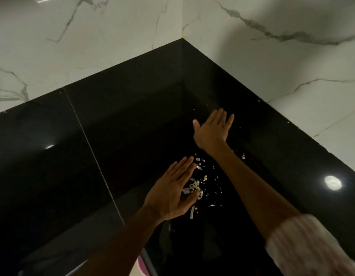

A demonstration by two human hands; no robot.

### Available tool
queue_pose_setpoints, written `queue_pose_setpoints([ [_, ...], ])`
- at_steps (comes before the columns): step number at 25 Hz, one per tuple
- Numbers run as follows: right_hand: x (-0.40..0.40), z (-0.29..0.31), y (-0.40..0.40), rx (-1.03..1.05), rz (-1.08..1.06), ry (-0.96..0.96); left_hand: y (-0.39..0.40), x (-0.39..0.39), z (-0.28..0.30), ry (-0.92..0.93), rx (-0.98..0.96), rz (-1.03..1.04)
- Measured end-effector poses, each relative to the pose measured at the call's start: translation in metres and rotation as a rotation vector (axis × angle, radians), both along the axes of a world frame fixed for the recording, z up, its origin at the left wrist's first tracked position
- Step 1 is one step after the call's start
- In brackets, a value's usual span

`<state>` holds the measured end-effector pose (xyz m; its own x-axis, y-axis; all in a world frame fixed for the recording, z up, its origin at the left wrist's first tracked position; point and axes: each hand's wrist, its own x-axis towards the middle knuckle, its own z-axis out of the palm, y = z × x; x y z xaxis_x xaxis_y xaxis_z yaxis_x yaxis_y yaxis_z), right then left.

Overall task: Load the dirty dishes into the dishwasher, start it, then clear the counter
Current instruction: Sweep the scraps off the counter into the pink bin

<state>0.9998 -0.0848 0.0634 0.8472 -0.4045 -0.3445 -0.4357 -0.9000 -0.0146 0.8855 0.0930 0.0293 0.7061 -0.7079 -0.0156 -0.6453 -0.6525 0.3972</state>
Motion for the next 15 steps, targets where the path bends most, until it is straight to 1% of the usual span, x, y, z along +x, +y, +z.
queue_pose_setpoints([
  [1,-0.029,0.001,0.004,-0.012,0.058,0.011,0.000,0.000,-0.001,-0.002,-0.001,0.002],
  [2,-0.062,0.002,0.007,-0.017,0.160,0.008,0.000,0.000,-0.001,-0.003,0.001,0.001],
  [3,-0.092,0.007,0.007,0.017,0.290,0.007,0.000,0.000,-0.002,-0.003,0.006,-0.001],
  [4,-0.115,0.013,0.001,0.106,0.381,-0.042,0.000,0.000,-0.003,-0.004,0.012,0.001],
  [5,-0.128,0.022,-0.010,0.265,0.388,-0.131,0.001,0.000,-0.003,-0.007,0.015,0.003],
  [6,-0.128,0.025,-0.030,0.395,0.340,-0.259,0.001,0.000,-0.003,-0.010,0.017,0.000],
  [7,-0.122,0.021,-0.059,0.419,0.266,-0.371,0.002,0.001,-0.003,-0.013,0.020,-0.007],
  [8,-0.114,0.016,-0.090,0.383,0.178,-0.421,0.002,0.000,-0.004,-0.015,0.026,-0.014],
  [9,-0.110,0.010,-0.111,0.303,0.089,-0.382,0.002,0.000,-0.003,-0.019,0.032,-0.016],
  [10,-0.107,-0.002,-0.120,0.190,0.075,-0.310,0.002,0.001,-0.003,-0.020,0.033,-0.013],
  [11,-0.105,-0.014,-0.116,0.112,0.137,-0.238,0.002,0.001,-0.003,-0.018,0.031,-0.010],
  [12,-0.104,-0.023,-0.105,0.098,0.251,-0.203,0.002,0.001,-0.003,-0.019,0.030,-0.006],
  [14,-0.107,-0.021,-0.077,0.244,0.535,-0.168,0.002,0.000,-0.002,-0.027,0.042,0.002],
  [15,-0.106,-0.010,-0.072,0.404,0.547,-0.170,0.002,0.000,-0.002,-0.024,0.046,0.002],
])
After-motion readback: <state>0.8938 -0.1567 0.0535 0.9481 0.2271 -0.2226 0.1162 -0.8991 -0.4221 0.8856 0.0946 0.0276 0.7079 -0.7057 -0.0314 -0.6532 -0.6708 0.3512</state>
